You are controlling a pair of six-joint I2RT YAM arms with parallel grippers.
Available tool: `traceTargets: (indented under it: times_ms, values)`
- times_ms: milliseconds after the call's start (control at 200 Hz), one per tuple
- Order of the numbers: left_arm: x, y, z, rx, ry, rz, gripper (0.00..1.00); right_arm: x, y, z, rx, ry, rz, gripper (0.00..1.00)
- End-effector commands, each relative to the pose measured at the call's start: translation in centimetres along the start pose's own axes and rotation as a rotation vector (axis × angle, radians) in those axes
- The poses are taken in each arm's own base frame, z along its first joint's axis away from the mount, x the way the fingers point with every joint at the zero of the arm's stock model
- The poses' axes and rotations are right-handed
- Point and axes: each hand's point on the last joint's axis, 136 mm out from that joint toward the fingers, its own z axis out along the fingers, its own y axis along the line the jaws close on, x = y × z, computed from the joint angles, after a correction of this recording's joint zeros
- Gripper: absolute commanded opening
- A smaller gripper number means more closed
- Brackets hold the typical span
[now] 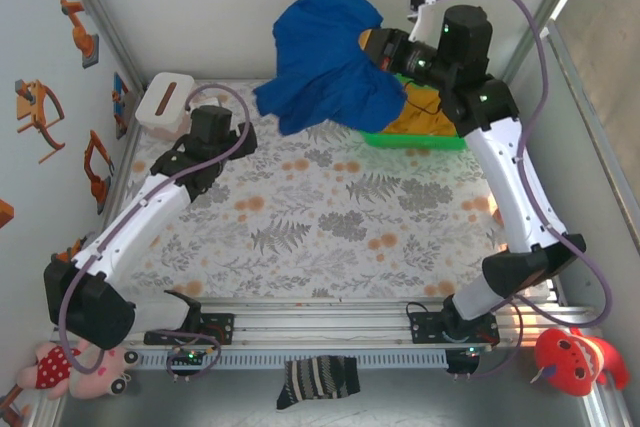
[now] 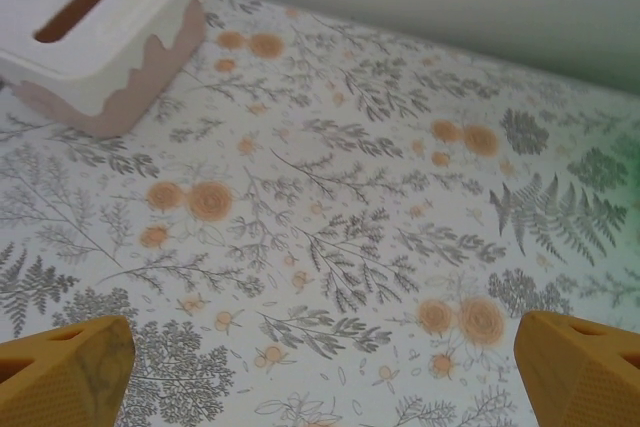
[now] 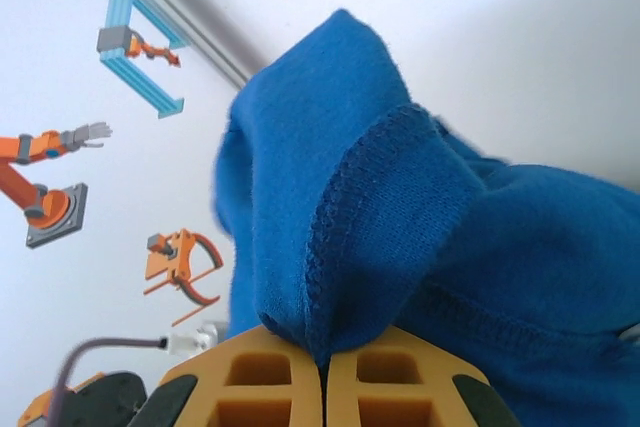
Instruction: Fold the inside-out t-shirt
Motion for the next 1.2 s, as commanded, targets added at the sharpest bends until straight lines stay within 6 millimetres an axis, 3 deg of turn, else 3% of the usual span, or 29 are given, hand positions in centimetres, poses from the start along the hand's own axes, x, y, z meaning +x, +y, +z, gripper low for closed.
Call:
traceTargets:
  times_ms: [0, 55, 150, 200, 245, 300, 376, 546, 791, 901, 986, 1192]
  values:
    - [-1.1, 1.8, -1.1, -0.049, -0.030, -0.065, 0.97, 4.0, -2.8, 3.8, 0.028, 0.061, 0.100, 0.00]
    - [-0.8, 2.3, -1.2, -0.063, -0.020, -0.076, 0.97, 6.5, -4.0, 5.5, 0.039, 0.098, 0.124, 0.00]
    - [0.3, 2.9, -0.7, -0.084, 0.018, -0.080, 0.97, 11.4, -8.0, 8.6, 0.118, 0.180, 0.144, 0.00]
    - [1.1, 3.0, -0.4, -0.089, 0.043, -0.080, 0.97, 14.3, -10.9, 10.4, 0.174, 0.266, 0.143, 0.29]
    - [1.7, 3.1, -0.1, -0.095, 0.066, -0.076, 0.97, 16.5, -13.6, 11.2, 0.241, 0.347, 0.121, 0.46]
    - [2.3, 3.1, 0.3, -0.098, 0.089, -0.069, 0.97, 18.4, -16.1, 11.5, 0.315, 0.410, 0.082, 0.54]
    - [2.8, 3.0, 0.6, -0.095, 0.110, -0.056, 0.97, 19.8, -17.8, 11.6, 0.353, 0.444, 0.054, 0.58]
    - [3.6, 2.3, 1.7, -0.074, 0.141, -0.023, 0.97, 21.2, -21.3, 12.2, 0.434, 0.472, 0.042, 0.60]
    - [3.8, 1.2, 3.0, -0.058, 0.171, -0.005, 0.97, 21.5, -26.8, 16.0, 0.535, 0.452, 0.085, 0.60]
    - [4.1, 0.9, 3.5, -0.055, 0.184, -0.005, 0.97, 21.5, -29.7, 16.7, 0.617, 0.426, 0.117, 0.59]
    - [4.3, 0.7, 3.8, -0.054, 0.189, -0.008, 0.97, 20.8, -32.0, 16.2, 0.695, 0.390, 0.135, 0.59]
    - [4.4, 0.6, 3.9, -0.049, 0.194, -0.013, 0.97, 17.6, -36.3, 13.0, 0.804, 0.326, 0.175, 0.59]
